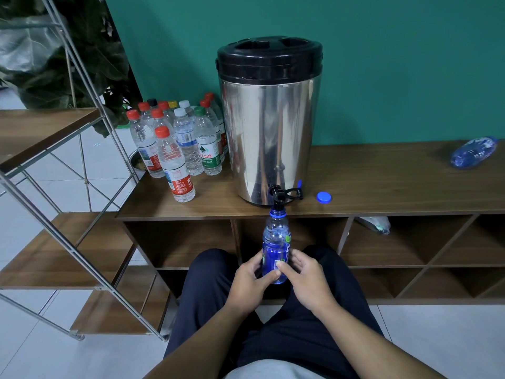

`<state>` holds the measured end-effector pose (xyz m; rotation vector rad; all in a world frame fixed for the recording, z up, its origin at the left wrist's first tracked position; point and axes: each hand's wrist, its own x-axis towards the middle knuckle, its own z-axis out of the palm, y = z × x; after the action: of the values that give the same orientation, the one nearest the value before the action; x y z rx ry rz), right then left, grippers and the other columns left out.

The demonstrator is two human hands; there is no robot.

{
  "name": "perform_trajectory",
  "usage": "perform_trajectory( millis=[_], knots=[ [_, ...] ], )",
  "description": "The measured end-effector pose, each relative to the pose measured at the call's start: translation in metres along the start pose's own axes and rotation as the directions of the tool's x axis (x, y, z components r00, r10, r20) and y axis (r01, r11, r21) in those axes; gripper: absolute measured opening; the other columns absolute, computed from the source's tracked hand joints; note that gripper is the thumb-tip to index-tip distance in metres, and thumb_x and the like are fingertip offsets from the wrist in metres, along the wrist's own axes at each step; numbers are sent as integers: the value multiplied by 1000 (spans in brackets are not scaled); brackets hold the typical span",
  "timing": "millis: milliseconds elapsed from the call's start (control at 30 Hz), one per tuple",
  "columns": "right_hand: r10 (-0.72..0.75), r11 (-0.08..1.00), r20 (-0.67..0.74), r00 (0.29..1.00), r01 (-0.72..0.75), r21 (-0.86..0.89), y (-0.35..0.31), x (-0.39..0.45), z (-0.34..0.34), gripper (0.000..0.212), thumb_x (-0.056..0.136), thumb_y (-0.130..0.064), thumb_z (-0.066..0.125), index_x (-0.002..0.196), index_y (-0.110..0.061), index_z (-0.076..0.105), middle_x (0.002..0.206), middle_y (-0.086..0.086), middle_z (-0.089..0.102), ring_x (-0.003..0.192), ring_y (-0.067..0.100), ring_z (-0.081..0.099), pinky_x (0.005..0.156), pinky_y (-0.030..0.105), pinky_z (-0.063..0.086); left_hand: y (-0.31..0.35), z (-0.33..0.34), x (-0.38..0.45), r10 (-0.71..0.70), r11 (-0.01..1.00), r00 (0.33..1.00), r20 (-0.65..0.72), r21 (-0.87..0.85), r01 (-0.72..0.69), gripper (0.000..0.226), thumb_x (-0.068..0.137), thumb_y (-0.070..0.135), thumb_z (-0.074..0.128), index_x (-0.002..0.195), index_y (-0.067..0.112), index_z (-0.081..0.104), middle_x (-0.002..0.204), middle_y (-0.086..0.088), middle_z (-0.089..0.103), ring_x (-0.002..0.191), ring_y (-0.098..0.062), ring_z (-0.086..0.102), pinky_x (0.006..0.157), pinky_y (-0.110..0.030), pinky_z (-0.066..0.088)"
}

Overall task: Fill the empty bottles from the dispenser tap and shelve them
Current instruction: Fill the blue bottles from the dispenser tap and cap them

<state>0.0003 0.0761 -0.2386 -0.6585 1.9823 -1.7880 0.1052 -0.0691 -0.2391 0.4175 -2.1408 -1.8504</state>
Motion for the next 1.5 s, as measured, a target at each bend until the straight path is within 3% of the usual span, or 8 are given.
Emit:
perform_trajectory(
  millis=[300, 1500],
  knots=[
    [-4, 1000, 3, 1000, 4, 13, 1, 0, 0, 31, 103, -8, 75, 130, -23, 76, 123, -15, 81, 120, 3, 74, 100, 19, 57, -1, 0, 0, -3, 1000, 1000, -3, 0, 3, 48, 106, 6, 76, 151, 23, 68, 141, 4, 78, 135, -18, 72, 120, -47, 55],
    [-6, 1000, -4, 1000, 6, 27, -1, -2, 1, 30, 104, -7, 74, 129, -23, 77, 122, -15, 81, 118, 4, 75, 97, 17, 57, 1, 0, -1, -17, 1000, 1000, -3, 23, 17, 48, 106, 12, 78, 151, 25, 68, 140, 8, 78, 133, -14, 72, 118, -47, 56]
  ],
)
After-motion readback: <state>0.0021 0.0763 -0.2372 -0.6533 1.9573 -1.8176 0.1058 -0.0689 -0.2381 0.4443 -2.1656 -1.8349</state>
